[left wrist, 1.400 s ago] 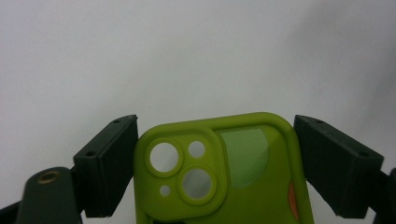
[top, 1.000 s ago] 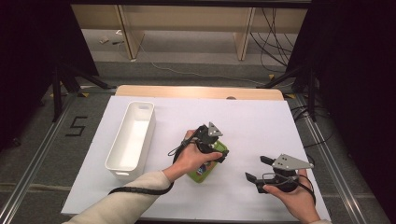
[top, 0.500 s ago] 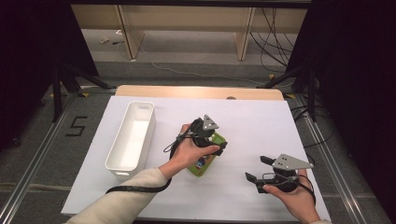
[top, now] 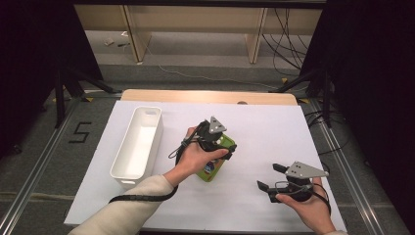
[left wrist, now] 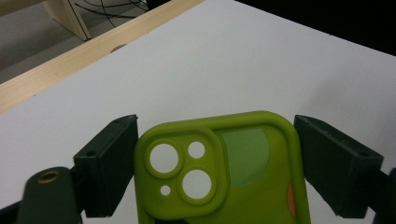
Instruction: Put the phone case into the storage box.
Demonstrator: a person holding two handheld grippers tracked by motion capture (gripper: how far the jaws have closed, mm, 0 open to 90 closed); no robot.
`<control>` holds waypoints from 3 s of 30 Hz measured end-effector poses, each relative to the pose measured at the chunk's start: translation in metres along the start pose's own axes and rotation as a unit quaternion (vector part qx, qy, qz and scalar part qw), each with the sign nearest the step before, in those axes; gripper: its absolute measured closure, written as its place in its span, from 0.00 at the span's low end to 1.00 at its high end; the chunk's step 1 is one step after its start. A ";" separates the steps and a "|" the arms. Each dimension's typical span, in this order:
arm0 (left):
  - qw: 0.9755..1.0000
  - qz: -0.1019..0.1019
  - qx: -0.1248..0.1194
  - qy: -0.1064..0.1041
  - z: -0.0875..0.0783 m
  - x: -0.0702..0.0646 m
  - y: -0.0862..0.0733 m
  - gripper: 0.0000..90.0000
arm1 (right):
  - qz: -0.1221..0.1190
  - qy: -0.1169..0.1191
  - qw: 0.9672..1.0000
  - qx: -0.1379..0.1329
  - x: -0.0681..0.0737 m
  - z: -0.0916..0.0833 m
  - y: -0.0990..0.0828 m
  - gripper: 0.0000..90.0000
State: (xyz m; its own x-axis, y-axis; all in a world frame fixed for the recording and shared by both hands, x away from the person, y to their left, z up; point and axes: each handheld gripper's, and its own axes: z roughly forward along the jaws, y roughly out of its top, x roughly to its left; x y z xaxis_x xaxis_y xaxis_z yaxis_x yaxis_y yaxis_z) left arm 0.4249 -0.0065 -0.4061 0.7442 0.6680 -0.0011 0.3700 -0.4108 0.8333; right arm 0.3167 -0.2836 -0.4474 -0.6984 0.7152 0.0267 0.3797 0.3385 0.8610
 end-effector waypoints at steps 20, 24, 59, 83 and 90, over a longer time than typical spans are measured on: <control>1.000 -0.005 -0.019 0.014 -0.014 0.007 0.008 0.18 | 0.001 0.000 1.000 0.000 0.000 0.000 0.000 0.18; 1.000 -0.008 -0.024 0.015 -0.017 0.008 0.009 0.18 | 0.001 0.000 1.000 0.000 0.000 0.000 0.000 0.18; 0.998 -0.017 -0.047 0.039 -0.043 0.025 0.010 0.18 | 0.002 0.000 1.000 0.002 0.000 0.001 0.000 0.18; 0.996 -0.023 -0.066 0.051 -0.059 0.032 0.012 0.18 | 0.003 0.001 1.000 0.002 0.000 0.001 0.000 0.18; 0.996 -0.026 -0.069 0.055 -0.063 0.035 0.012 0.18 | 0.003 0.001 1.000 0.002 0.000 0.001 0.000 0.18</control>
State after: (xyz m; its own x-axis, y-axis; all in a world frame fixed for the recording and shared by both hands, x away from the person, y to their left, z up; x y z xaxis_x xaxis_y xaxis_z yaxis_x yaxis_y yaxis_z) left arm 0.4205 0.0515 -0.3613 0.6579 0.7531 0.0085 0.3210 -0.2906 0.9014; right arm 0.3172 -0.2828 -0.4480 -0.6968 0.7165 0.0329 0.3871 0.3371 0.8582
